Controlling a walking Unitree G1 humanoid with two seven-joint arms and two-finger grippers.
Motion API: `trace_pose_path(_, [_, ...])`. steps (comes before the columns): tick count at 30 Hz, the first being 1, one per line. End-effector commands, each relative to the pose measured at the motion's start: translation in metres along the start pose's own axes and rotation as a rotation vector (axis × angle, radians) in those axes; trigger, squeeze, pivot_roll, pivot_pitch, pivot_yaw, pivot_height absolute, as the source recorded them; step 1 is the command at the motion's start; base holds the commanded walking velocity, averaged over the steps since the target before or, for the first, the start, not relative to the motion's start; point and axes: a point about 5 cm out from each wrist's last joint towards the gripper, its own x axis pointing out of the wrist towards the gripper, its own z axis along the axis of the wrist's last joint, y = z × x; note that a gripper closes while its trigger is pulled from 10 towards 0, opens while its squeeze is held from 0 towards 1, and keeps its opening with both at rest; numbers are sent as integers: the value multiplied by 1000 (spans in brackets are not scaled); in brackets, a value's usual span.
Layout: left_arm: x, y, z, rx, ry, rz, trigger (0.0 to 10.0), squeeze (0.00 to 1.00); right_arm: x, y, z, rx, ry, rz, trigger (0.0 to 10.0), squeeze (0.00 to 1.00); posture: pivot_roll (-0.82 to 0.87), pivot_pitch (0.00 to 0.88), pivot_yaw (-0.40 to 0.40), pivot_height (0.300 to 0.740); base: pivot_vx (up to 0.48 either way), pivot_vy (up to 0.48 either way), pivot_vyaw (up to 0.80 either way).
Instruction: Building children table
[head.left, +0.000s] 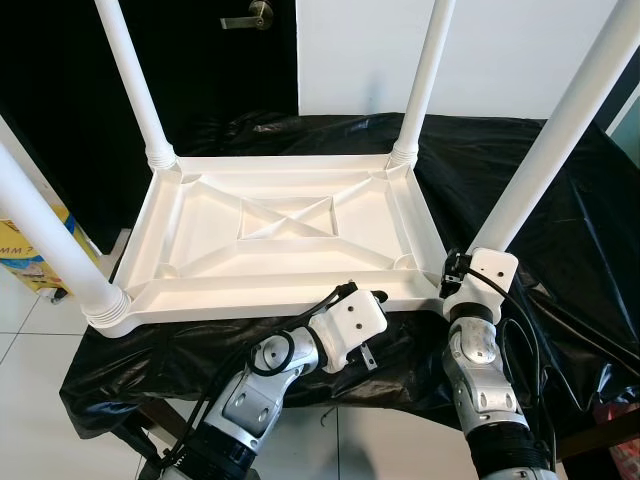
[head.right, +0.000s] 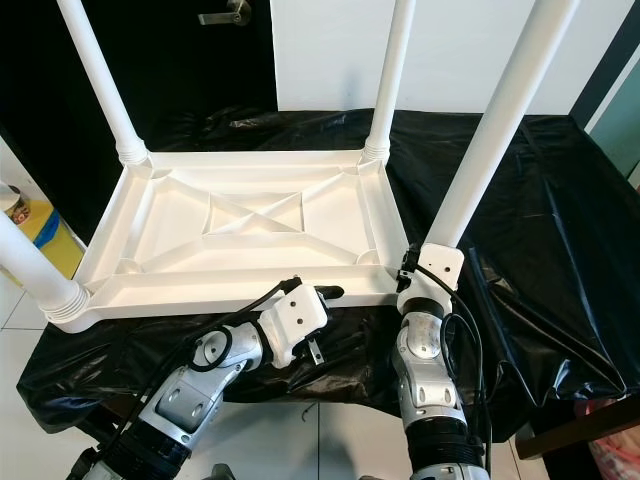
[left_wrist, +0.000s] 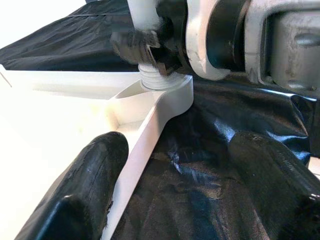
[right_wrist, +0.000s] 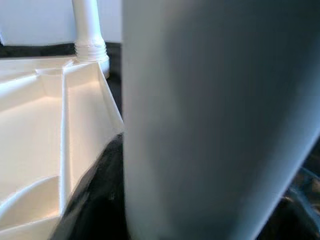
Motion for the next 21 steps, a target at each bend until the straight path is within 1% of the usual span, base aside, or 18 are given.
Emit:
trace_pose_path(1, [2, 1, -2, 7, 10, 40, 10000, 0, -6, -20, -25, -35, 122, -85, 10000, 525, -33, 30, -35, 740, 0, 0, 0])
trace_pose_path(2, [2, 1, -2, 7, 10, 40, 10000, 0, -6, -20, -25, -35, 122, -85, 10000, 525, -33, 30, -35, 740, 0, 0, 0])
trace_pose_path(3, [2, 1, -2, 7, 10, 40, 10000, 0, -5, -19, -23, -24, 109, -73, 10000, 1000, -32, 30, -36, 740, 0, 0, 0])
trace_pose_path(9, [2, 1, -2, 7, 10, 43, 10000, 0, -6, -15, -15, 3, 59, -7, 10000, 1000, -31, 27, -38, 740, 0, 0, 0])
trace_pose_path(11, [2, 1, -2, 7, 10, 43, 10000, 0, -6, -15, -15, 3, 59, -7, 10000, 1000, -31, 27, -38, 740, 0, 0, 0])
trace_pose_path(14, [2, 1, -2, 7, 11, 44, 10000, 0, -5, -16, -12, 10, 26, 85, 10000, 1000, -33, 28, -38, 740, 0, 0, 0])
trace_pose_path(15, [2, 1, -2, 7, 10, 44, 10000, 0, -5, -17, -10, 3, 4, 132, 10000, 1000, -34, 27, -38, 740, 0, 0, 0])
trace_pose_path(16, [3, 1, -2, 7, 10, 44, 10000, 0, -4, -18, -8, 5, -8, 184, 10000, 976, -33, 28, -39, 740, 0, 0, 0])
trace_pose_path(18, [3, 1, -2, 7, 10, 44, 10000, 0, -4, -18, -8, 5, -8, 184, 10000, 976, -33, 28, -39, 740, 0, 0, 0])
trace_pose_path(19, [3, 1, -2, 7, 9, 44, 10000, 0, -4, -20, -6, 15, -19, 229, 10000, 255, -34, 28, -39, 740, 0, 0, 0])
trace_pose_path(20, [3, 1, -2, 6, 9, 44, 10000, 0, -2, -22, -2, 16, -44, 299, 10000, 0, -35, 29, -38, 740, 0, 0, 0])
trace_pose_path(21, [3, 1, -1, 6, 9, 43, 10000, 0, 0, -25, 2, 12, -70, 357, 10000, 0, -36, 29, -36, 740, 0, 0, 0])
